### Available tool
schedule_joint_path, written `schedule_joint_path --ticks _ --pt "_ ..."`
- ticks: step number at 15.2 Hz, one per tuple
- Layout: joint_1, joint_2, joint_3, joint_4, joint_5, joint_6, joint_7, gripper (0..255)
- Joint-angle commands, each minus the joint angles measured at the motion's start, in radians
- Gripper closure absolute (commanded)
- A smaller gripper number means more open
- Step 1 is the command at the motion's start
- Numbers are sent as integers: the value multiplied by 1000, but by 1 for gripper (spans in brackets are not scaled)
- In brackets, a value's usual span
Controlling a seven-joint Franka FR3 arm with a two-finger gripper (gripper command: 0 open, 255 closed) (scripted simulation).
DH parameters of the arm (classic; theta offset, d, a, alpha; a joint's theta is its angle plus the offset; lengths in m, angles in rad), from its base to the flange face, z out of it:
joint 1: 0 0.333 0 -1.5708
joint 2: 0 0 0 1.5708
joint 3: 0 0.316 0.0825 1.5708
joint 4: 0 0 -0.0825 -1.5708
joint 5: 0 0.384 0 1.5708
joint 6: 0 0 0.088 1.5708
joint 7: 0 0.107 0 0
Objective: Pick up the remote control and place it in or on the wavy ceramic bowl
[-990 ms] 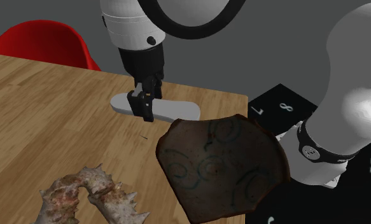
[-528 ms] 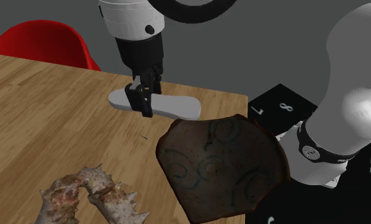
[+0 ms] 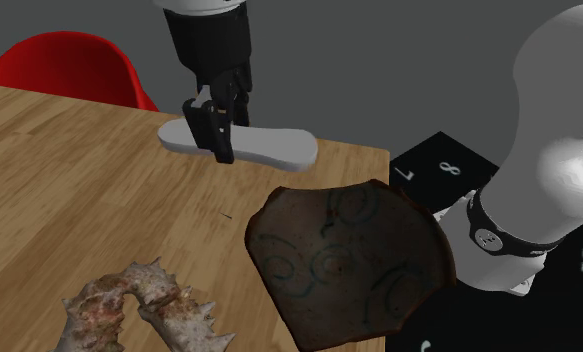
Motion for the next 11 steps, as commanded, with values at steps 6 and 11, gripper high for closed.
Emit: schedule_joint_path --ticks 6,11 --pt "-3 -53 17 54 -6 -107 10 255" --pt "-3 -78 27 103 -5 -180 14 255"
